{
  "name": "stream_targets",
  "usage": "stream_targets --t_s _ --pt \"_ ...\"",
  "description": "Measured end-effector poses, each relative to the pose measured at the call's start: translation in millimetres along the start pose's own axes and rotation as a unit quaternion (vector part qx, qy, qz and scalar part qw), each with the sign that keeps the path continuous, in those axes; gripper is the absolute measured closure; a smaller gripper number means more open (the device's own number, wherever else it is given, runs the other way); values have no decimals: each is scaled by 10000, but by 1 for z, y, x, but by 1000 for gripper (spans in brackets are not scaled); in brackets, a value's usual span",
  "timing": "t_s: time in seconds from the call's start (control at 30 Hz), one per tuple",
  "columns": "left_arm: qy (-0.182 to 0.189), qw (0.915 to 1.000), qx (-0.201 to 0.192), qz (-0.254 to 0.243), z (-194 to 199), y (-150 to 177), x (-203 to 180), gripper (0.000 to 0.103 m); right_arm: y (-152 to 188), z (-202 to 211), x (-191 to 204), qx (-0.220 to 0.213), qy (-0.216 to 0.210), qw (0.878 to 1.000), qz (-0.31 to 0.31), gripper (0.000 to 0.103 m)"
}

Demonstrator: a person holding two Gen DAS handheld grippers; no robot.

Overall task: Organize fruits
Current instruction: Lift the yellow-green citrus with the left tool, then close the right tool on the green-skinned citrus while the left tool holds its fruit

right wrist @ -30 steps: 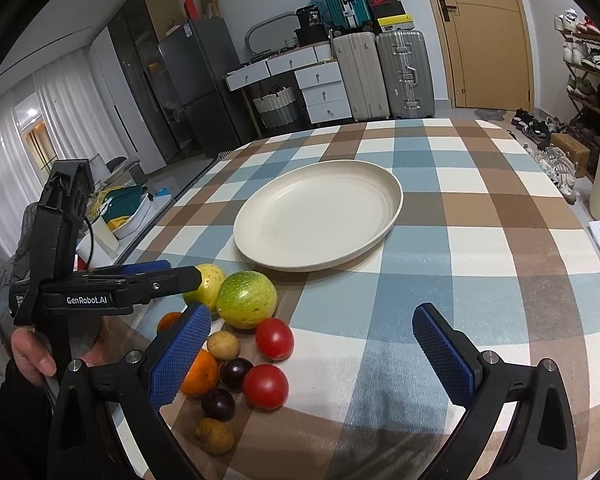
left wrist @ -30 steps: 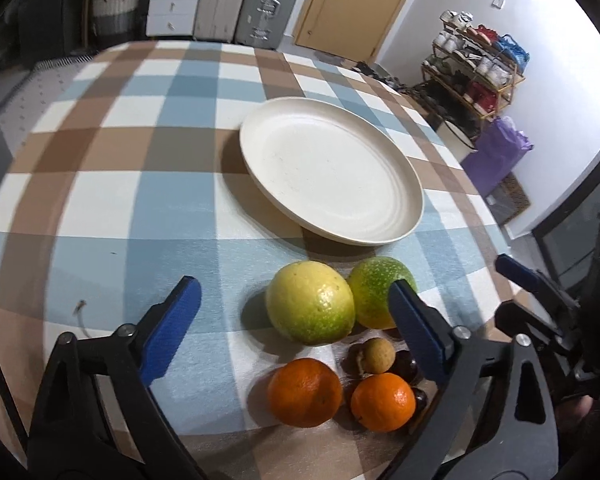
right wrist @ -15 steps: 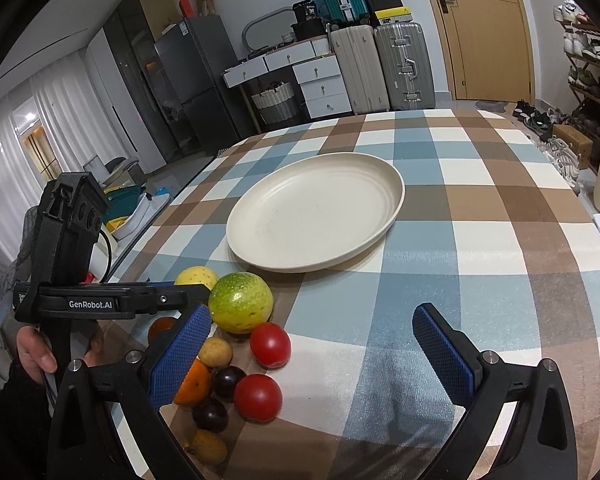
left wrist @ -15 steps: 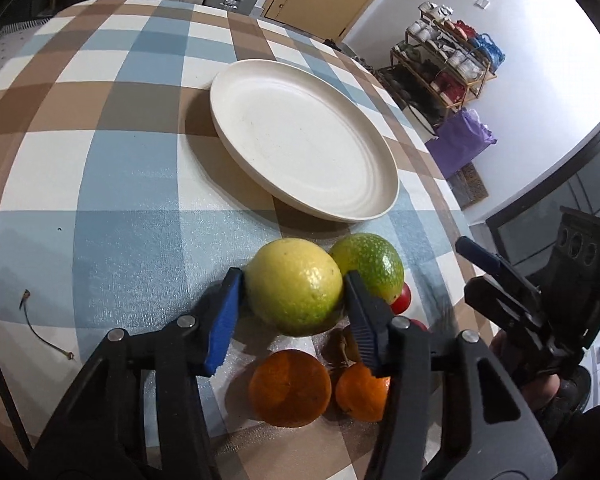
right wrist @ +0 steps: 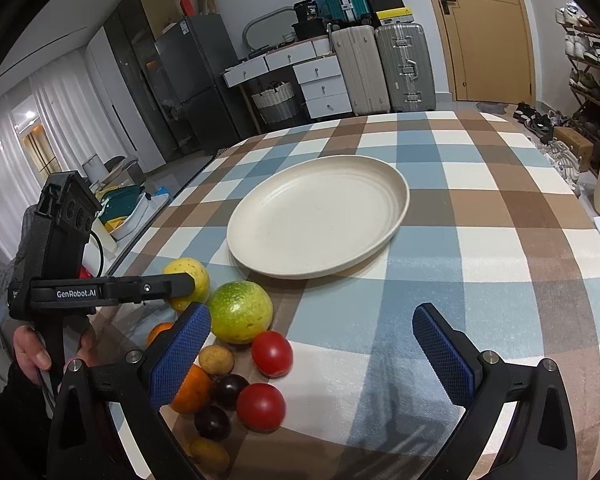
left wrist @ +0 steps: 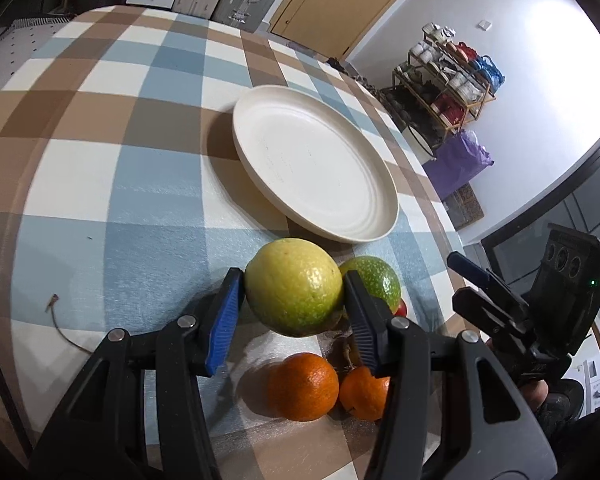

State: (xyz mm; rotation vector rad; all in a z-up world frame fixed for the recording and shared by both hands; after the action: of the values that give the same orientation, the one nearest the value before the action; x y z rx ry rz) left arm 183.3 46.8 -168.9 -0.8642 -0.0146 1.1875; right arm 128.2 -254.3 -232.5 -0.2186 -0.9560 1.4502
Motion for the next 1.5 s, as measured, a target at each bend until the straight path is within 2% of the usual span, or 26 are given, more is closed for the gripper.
stream_targets --t_s 0.37,0.63,1.1,1.3,1.4,1.47,1.5 --pt "-105 9997 -240 -4 29 1 12 55 0 -17 22 187 -181 9995 160 0" --pt "-118 9996 -260 58 33 10 21 55 2 -33 33 402 -275 9985 258 0" --pt "-104 9994 -310 81 41 16 27 55 8 -61 42 765 -195 9962 370 2" --pt "-139 9992 -341 126 46 18 30 55 12 -68 47 879 -213 9950 435 12" --pt "-261 9988 -371 178 50 19 31 55 13 -70 48 911 -294 9944 453 28" --pt "-295 9984 -452 153 53 17 28 55 14 -71 50 952 -354 9937 472 45" --pt "-337 9982 -483 115 55 17 27 55 15 -73 50 971 -335 9934 506 48"
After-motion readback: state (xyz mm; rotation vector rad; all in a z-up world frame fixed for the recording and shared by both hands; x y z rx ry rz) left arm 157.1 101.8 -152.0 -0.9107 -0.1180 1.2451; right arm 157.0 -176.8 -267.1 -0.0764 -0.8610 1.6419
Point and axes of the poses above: each gripper's, at about its wrist camera, not at the fingertips, and z roughly against the way its jaws point, x to its left, y to its underside, the point moved 4 cm from there along -z, roughly the way its jaws point, and after that the axes turned 12 degrees about -z, right-handed, at the moved point
